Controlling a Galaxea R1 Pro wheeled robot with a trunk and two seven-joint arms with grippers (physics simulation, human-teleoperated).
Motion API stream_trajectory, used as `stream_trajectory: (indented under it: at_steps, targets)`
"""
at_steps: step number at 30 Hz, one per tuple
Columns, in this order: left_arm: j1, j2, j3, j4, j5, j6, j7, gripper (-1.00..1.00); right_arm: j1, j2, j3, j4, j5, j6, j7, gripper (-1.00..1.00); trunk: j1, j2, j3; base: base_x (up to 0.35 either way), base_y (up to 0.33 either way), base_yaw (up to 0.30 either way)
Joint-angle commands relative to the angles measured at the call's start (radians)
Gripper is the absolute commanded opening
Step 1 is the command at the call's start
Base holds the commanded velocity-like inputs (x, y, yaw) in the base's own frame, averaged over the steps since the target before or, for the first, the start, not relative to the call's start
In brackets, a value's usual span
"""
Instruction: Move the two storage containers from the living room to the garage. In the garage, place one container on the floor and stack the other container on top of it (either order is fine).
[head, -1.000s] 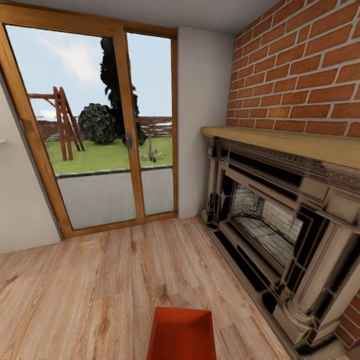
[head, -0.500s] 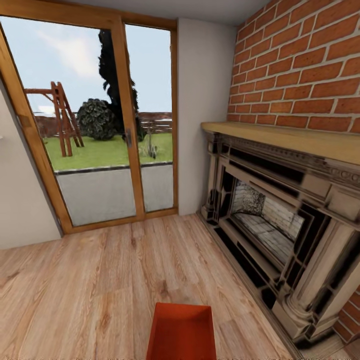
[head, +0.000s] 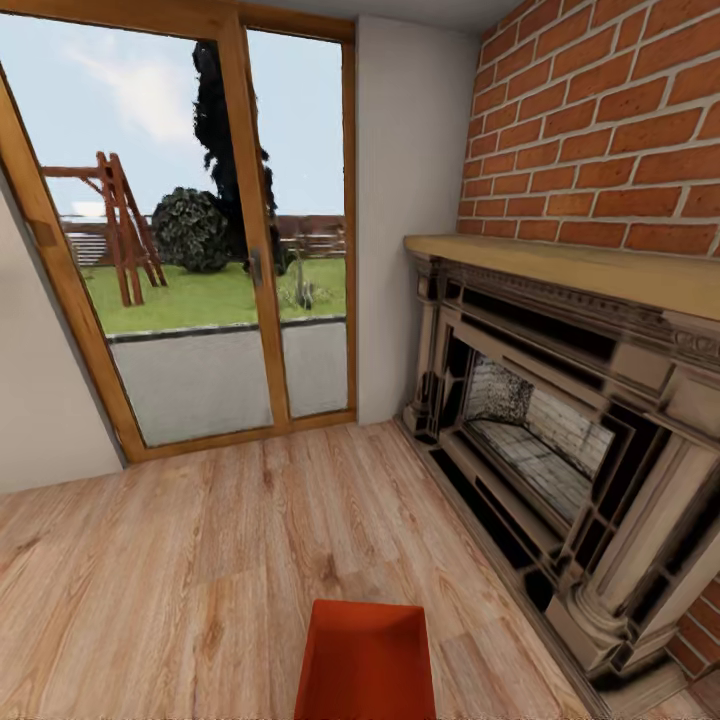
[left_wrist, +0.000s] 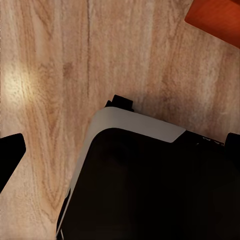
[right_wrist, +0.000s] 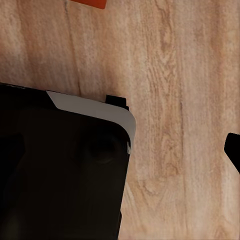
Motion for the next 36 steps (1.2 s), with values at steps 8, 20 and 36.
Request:
stream_trajectory:
  at_steps: [8, 20, 36]
  targets:
    - [-0.001, 0.000, -0.004, 0.000, 0.006, -0.004, 0.002, 1.00, -0.001, 0.001, 0.004, 0.003, 0.008, -0.005, -0.002, 1.00, 0.000, -0.001, -0.014, 0.000, 0.000, 0.000]
    - [-0.001, 0.000, -0.004, 0.000, 0.007, -0.004, 0.002, 1.00, -0.001, 0.001, 0.002, 0.003, 0.004, -0.005, -0.003, 1.00, 0.000, -0.001, -0.032, 0.000, 0.000, -0.083]
    - [-0.001, 0.000, -0.004, 0.000, 0.007, -0.004, 0.002, 1.00, -0.001, 0.002, 0.003, 0.003, 0.012, -0.006, -0.005, 1.00, 0.000, -0.001, -0.043, 0.000, 0.000, -0.012]
